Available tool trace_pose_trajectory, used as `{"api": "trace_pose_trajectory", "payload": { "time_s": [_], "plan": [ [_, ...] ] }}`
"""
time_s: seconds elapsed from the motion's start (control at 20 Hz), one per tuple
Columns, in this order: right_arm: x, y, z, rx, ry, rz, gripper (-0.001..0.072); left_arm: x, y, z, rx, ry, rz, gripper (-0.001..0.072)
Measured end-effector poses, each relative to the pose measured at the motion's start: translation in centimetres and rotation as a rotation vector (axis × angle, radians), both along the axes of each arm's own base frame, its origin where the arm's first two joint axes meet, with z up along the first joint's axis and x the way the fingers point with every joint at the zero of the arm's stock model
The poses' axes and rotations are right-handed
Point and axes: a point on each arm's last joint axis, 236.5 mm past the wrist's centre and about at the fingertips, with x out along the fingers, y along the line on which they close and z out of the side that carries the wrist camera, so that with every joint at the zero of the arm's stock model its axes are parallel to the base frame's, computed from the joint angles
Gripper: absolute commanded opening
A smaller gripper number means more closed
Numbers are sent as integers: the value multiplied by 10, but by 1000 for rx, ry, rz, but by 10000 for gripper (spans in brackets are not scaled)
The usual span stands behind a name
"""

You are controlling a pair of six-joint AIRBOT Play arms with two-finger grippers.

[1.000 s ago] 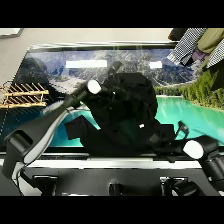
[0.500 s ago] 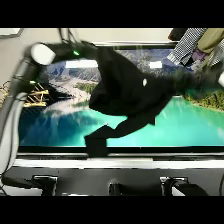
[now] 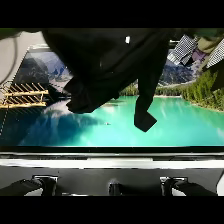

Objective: Fold the clothes and pants, and hang the long-sleeved shirts on hangers.

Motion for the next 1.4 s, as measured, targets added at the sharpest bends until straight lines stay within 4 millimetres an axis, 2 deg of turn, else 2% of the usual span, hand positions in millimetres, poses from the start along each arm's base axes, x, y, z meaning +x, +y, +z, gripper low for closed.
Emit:
{"api": "trace_pose_trajectory", "payload": {
  "time_s": [0.1,0.2,0.25,0.35,0.45,0.65,0.85,0.95,1.05,1.15,1.25,1.4],
  "plan": [
    [-19,-2,21,-17,-61,6,32,-24,13,1,-40,63,38,18],
    [-35,-5,32,-31,-85,9,32,-45,21,-4,-84,137,71,18],
    [-40,-5,32,-38,-81,14,32,-54,22,-10,-102,179,80,18],
    [-46,-5,17,-61,-24,23,32,-67,15,-30,-127,274,88,18],
    [-47,-3,-16,-85,79,40,32,-75,0,-66,-134,396,88,19],
    [-62,-7,-98,-156,308,58,32,-98,-39,-164,-122,664,98,20],
    [-105,-18,-198,-153,516,28,32,-131,-72,-262,-139,856,127,21],
    [-126,-18,-244,-116,592,11,31,-149,-87,-305,-158,927,134,21],
    [-141,-11,-282,-62,650,10,31,-160,-98,-337,-193,958,148,21],
    [-145,-7,-304,-24,680,1,31,-169,-107,-360,-239,986,162,21],
    [-145,-4,-320,-7,706,-5,32,-174,-110,-374,-265,997,176,22],
    [-145,-3,-335,-3,739,-9,31,-175,-112,-383,-291,1000,187,21]
  ]
}}
